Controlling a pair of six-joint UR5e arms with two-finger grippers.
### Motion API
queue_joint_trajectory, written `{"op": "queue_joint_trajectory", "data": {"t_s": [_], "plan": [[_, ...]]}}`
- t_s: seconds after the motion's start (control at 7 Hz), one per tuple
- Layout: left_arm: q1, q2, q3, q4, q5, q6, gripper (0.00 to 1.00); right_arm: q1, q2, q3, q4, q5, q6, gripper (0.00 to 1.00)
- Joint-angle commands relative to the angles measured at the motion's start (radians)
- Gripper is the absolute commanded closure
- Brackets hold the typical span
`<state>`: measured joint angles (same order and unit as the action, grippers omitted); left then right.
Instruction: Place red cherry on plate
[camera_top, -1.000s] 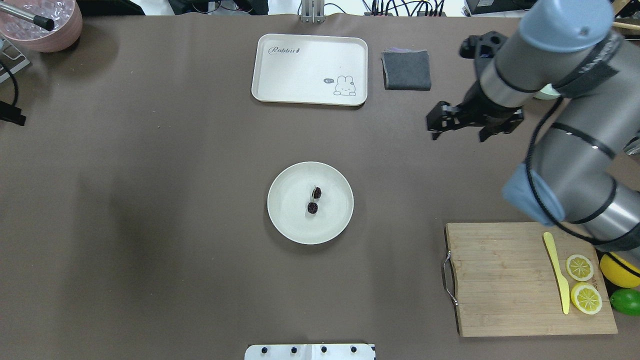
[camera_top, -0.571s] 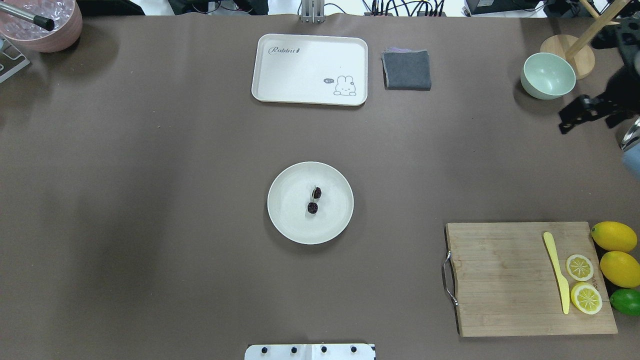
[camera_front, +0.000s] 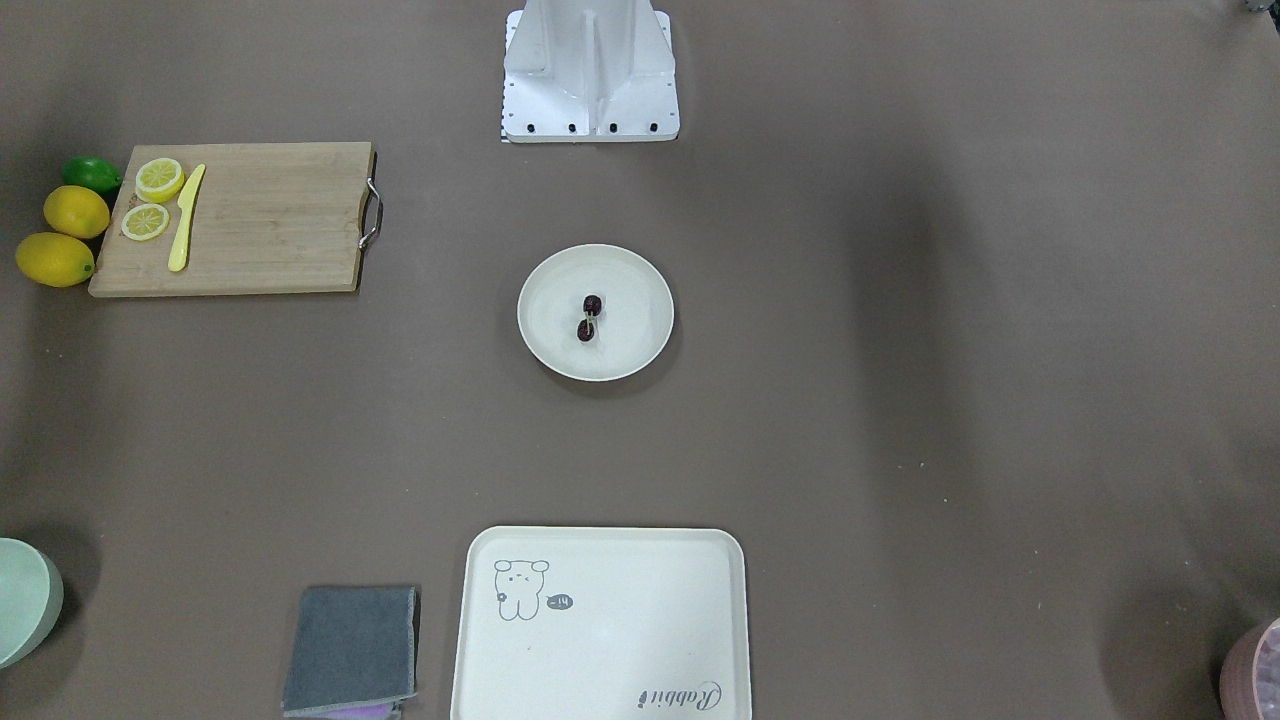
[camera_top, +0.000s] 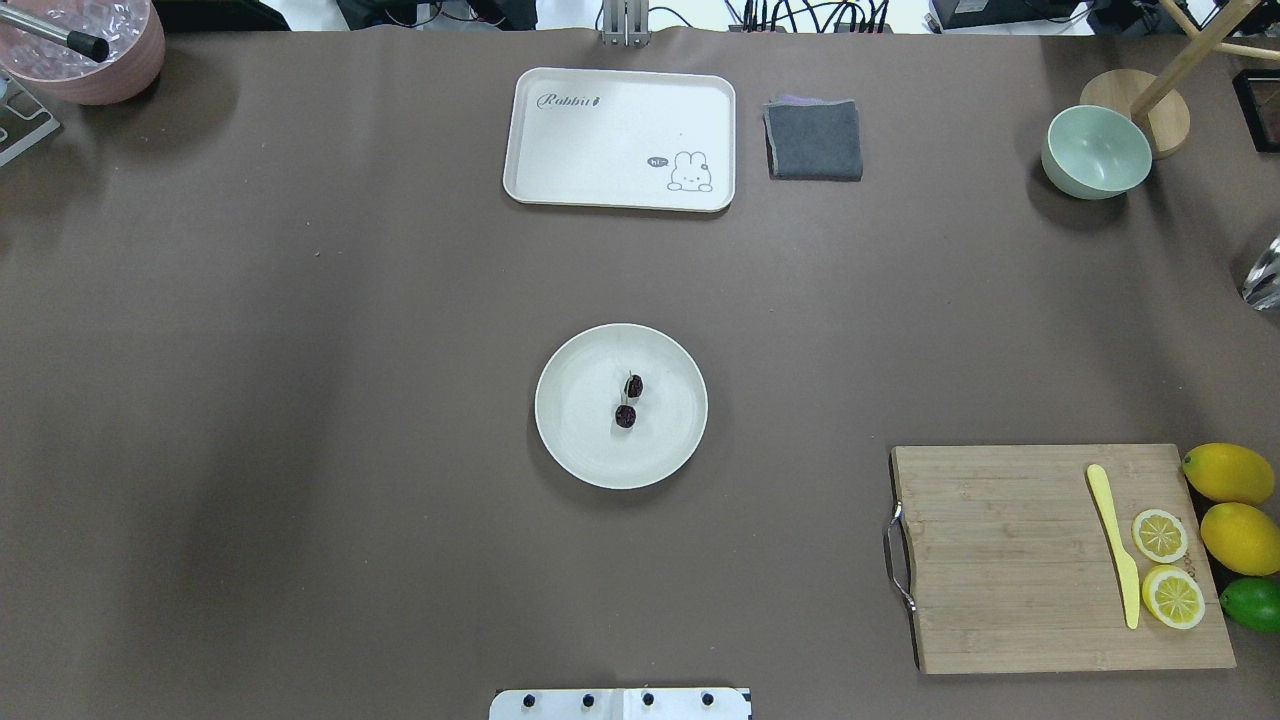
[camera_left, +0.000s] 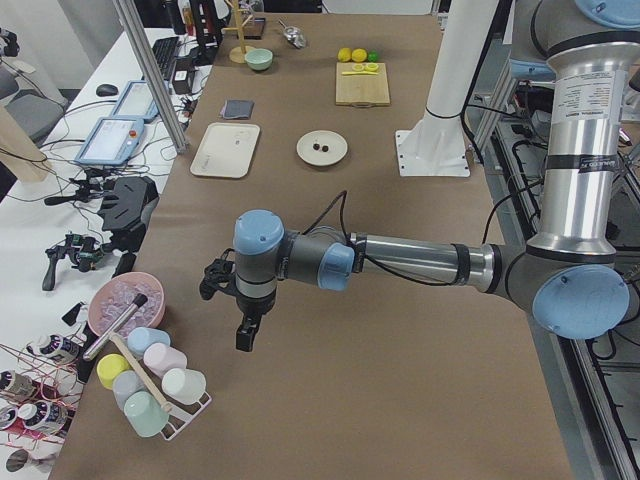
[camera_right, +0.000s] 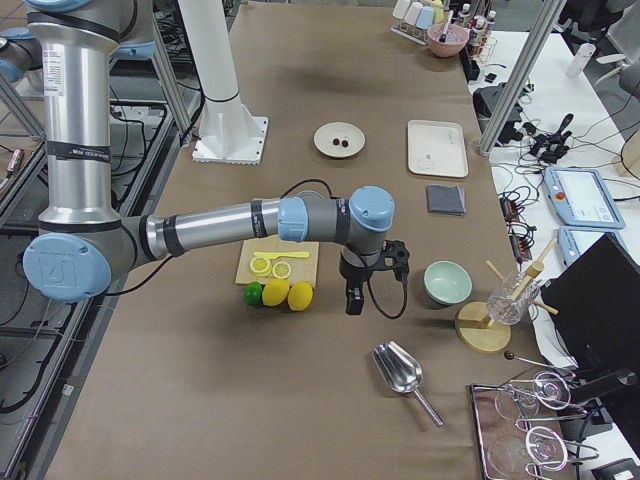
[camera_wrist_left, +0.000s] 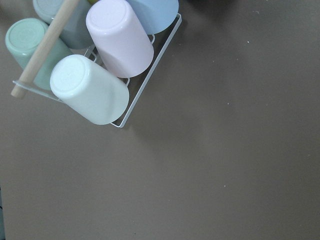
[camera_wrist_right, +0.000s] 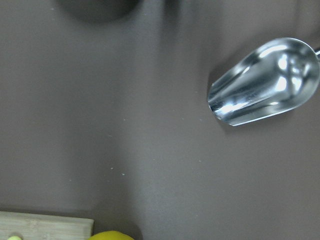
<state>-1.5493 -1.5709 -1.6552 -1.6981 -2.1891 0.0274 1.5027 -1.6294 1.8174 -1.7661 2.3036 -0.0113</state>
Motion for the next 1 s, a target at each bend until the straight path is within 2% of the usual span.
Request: {"op": "queue_joint_trajectory", "data": {"t_s": [0.0,0.86], "plan": [[-0.002,0.026,-0.017,-0.001,-0.001,0.000,0.02,0.042,-0.029,-0.003,0.002,0.004,-0.009,0.00],[-0.002,0.026,-0.009,-0.002,-0.001,0.003,0.02,0.091,-0.052,-0.013,0.001,0.007,-0.035,0.00]]}}
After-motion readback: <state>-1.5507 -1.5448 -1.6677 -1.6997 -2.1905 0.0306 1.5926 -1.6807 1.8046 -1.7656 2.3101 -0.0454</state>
